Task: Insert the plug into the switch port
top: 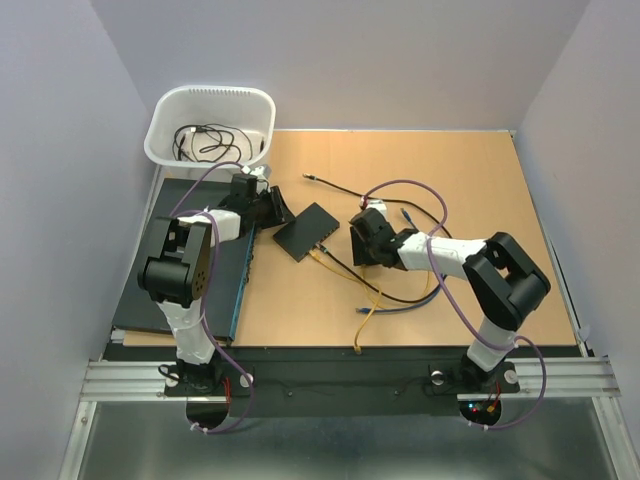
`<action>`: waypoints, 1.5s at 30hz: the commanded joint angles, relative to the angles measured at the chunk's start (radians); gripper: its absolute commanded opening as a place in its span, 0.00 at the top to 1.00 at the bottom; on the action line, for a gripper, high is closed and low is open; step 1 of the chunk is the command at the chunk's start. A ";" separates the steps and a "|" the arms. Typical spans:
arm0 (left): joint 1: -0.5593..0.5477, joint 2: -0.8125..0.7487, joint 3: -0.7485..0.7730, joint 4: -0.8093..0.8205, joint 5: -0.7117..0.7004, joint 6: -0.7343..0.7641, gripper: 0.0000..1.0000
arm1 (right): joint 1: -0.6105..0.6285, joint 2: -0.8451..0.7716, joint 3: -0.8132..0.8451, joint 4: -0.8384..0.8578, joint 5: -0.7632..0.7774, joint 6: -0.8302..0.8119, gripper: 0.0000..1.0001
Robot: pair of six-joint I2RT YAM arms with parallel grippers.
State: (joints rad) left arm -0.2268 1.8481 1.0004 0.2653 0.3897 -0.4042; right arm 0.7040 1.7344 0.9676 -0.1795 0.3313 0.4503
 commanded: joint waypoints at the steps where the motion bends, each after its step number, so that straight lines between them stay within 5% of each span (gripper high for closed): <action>1: 0.009 -0.050 -0.006 0.026 -0.003 0.021 0.51 | 0.003 0.033 0.026 -0.014 -0.044 0.041 0.48; 9: 0.018 -0.038 -0.009 0.049 0.011 0.025 0.51 | 0.003 0.053 0.025 0.003 -0.040 0.038 0.99; 20: 0.015 -0.171 -0.049 0.195 0.046 -0.021 0.51 | 0.005 -0.278 -0.206 0.426 -0.050 -0.159 0.99; 26: -0.045 -0.331 -0.129 0.303 0.086 -0.070 0.51 | 0.005 -0.478 -0.377 0.636 -0.254 -0.232 1.00; 35: -0.258 -0.486 -0.212 0.459 0.166 -0.128 0.51 | 0.005 -0.578 -0.424 0.643 -0.406 -0.251 0.99; 45: -0.312 -0.486 -0.315 0.632 0.235 -0.208 0.51 | 0.005 -0.676 -0.457 0.686 -0.511 -0.262 1.00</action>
State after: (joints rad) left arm -0.5358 1.3911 0.7090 0.7490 0.5686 -0.5724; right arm 0.7063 1.1007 0.5232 0.4049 -0.1253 0.2077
